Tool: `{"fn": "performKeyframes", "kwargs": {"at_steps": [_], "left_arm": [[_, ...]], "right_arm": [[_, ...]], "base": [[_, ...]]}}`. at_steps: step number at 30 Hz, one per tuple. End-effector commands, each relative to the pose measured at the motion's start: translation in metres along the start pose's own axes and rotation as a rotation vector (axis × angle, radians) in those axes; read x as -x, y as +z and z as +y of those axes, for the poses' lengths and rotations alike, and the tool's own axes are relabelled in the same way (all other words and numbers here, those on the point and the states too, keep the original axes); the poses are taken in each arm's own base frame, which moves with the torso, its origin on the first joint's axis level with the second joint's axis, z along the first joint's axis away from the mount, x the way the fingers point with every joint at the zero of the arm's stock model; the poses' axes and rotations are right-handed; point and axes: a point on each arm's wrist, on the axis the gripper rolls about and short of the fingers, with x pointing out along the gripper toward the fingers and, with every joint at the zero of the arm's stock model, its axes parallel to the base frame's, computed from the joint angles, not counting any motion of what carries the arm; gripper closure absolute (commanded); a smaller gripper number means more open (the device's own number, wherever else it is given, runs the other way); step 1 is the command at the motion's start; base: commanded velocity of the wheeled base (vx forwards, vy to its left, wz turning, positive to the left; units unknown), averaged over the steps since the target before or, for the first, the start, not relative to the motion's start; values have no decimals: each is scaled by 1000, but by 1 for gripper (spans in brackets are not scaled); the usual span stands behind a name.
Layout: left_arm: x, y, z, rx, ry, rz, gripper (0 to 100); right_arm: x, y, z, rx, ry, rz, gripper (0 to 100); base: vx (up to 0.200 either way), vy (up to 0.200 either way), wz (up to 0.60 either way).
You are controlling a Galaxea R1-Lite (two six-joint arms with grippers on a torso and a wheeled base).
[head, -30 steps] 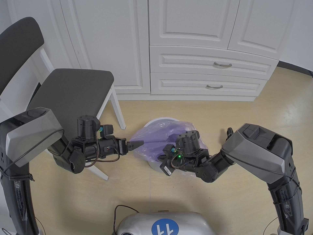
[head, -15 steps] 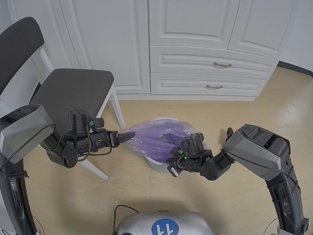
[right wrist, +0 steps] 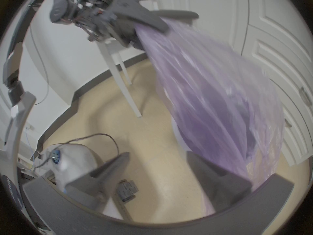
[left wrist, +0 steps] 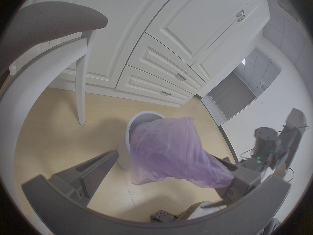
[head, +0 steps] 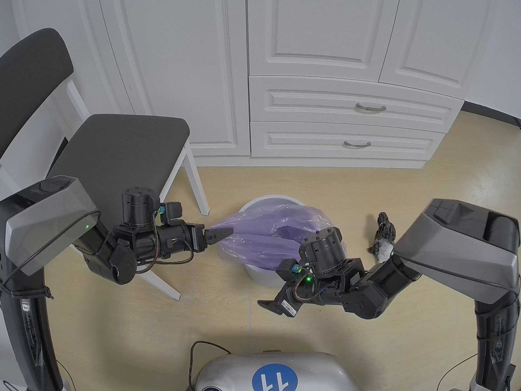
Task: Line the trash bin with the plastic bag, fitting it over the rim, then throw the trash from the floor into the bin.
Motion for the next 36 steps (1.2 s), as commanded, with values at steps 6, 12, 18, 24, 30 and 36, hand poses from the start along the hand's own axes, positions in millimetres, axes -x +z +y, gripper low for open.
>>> {"fn": "performKeyframes", "kwargs": {"at_steps": [6, 12, 18, 24, 30, 36], "left_arm": [[0, 0, -2, -2, -4, 0, 0], [2, 1, -2, -2, -3, -2, 0], [2, 1, -2, -3, -3, -3, 0], [2, 3, -4, -6, -5, -7, 0], [2, 1, -4, -5, -5, -1, 0], [2, 2, -7, -6, -11, 0, 0]], "right_arm": [[33, 46, 8, 40, -2, -127, 0], [1, 47, -12, 25, -57, -153, 0], [-31, 44, -36, 8, -107, -175, 0], [-66, 32, -55, -14, -160, -167, 0], [-88, 19, -52, -58, -156, -157, 100], [-96, 15, -58, -82, -203, -150, 100]], "base": [[0, 0, 0], [0, 0, 0], [0, 0, 0], [0, 0, 0], [0, 0, 0], [0, 0, 0]]}}
